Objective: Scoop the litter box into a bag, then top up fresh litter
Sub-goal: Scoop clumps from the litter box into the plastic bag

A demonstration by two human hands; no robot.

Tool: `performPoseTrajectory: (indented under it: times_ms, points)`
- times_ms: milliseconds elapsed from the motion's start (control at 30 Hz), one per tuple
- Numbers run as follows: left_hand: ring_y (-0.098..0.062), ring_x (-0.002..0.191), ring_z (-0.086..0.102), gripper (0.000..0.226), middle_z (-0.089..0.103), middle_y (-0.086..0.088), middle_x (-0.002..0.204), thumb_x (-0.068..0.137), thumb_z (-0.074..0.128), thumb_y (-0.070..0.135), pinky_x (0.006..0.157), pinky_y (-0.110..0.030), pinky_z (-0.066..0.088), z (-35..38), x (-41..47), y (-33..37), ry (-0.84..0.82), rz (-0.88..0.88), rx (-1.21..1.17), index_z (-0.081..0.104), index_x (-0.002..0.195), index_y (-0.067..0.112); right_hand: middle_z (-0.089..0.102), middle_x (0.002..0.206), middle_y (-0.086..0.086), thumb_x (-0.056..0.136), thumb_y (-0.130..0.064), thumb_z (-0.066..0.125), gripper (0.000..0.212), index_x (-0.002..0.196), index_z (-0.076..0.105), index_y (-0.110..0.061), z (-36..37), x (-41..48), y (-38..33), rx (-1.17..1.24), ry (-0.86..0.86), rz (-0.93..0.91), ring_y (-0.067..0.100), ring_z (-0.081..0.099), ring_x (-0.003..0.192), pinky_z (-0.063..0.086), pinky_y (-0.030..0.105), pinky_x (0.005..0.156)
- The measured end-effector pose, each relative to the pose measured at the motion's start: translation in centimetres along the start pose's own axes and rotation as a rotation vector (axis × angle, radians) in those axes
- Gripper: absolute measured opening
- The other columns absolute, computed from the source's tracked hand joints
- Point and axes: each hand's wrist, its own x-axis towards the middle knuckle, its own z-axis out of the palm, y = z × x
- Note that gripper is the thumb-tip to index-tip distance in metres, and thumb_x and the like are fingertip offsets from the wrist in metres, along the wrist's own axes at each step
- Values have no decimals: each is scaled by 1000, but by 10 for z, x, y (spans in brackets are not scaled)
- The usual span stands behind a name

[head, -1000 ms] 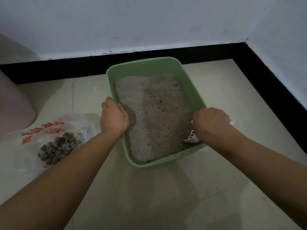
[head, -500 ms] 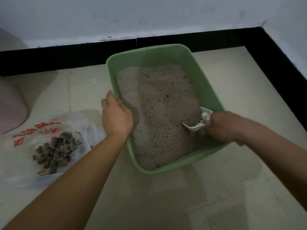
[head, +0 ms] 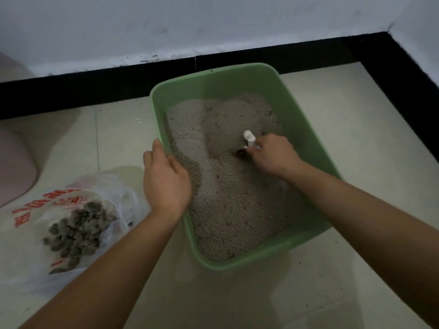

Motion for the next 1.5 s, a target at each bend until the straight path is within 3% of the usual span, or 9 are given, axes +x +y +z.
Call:
performPoseTrajectory:
  times_ms: [167, 333, 467, 667, 767, 867, 967, 1233, 1500]
  points:
    - [-34, 102, 54, 46, 47, -16, 125, 98, 37, 12, 77, -33, 37, 2, 2, 2, -8, -19, 11, 35, 145, 9, 52, 68, 2, 98, -42, 53, 37, 79, 58, -11, 8, 35, -22, 119, 123, -23, 20, 51, 62, 28, 28, 47]
    - [-35, 107, 52, 47, 47, -17, 127, 100, 37, 14, 86, -36, 41, 1, 3, 2, -15, -29, -12, 33, 147, 9, 60, 75, 6, 99, -37, 54, 28, 104, 66, -12, 18, 28, 6, 257, 175, -225, 19, 53, 64, 35, 31, 53]
    - [-33, 111, 50, 48, 46, -17, 128, 101, 37, 14, 88, -33, 37, -1, 2, 5, -26, -37, -43, 31, 148, 10, 66, 84, 11, 98, -37, 55, 35, 121, 66, -13, 19, 29, 17, 222, 151, -308, 24, 60, 73, 47, 37, 65]
    - [-34, 110, 50, 47, 46, -18, 128, 101, 36, 16, 88, -35, 39, 1, -1, 9, -21, -44, -30, 32, 148, 11, 67, 96, 9, 98, -41, 54, 44, 133, 60, -17, 12, 35, -3, 171, 61, -407, 26, 62, 86, 43, 31, 70]
    - [-33, 112, 50, 47, 46, -17, 129, 102, 36, 17, 87, -35, 39, 0, -1, 9, -17, -47, -23, 32, 148, 11, 63, 83, 6, 99, -41, 53, 40, 126, 64, -14, 20, 36, -26, 129, 35, -490, 24, 58, 76, 41, 31, 64]
    - [-33, 115, 49, 47, 45, -16, 134, 103, 35, 18, 90, -36, 39, -1, -1, 10, -13, -47, -2, 30, 149, 10, 60, 79, 5, 98, -39, 55, 34, 116, 67, -14, 26, 46, -35, 167, 36, -457, 23, 57, 72, 38, 31, 60]
    - [-32, 115, 48, 48, 45, -16, 134, 103, 36, 18, 90, -34, 38, -1, 0, 9, -5, -46, -4, 29, 149, 10, 69, 94, 4, 96, -42, 58, 45, 135, 60, -20, 31, 47, -32, 270, 25, -435, 19, 61, 79, 42, 28, 65]
    - [-31, 120, 46, 47, 45, -16, 136, 103, 37, 17, 92, -32, 34, -2, 1, 4, 2, -47, -22, 31, 149, 9, 72, 113, -7, 91, -51, 58, 57, 141, 53, -26, 55, 25, -13, 547, 111, -413, 6, 67, 94, 55, 29, 82]
    - [-31, 115, 49, 47, 46, -15, 133, 103, 35, 19, 90, -32, 36, -2, 2, 5, -8, -55, -30, 29, 149, 11, 75, 103, -6, 96, -35, 61, 45, 140, 53, -29, 24, -7, 29, 570, 303, -455, -3, 59, 79, 50, 25, 70]
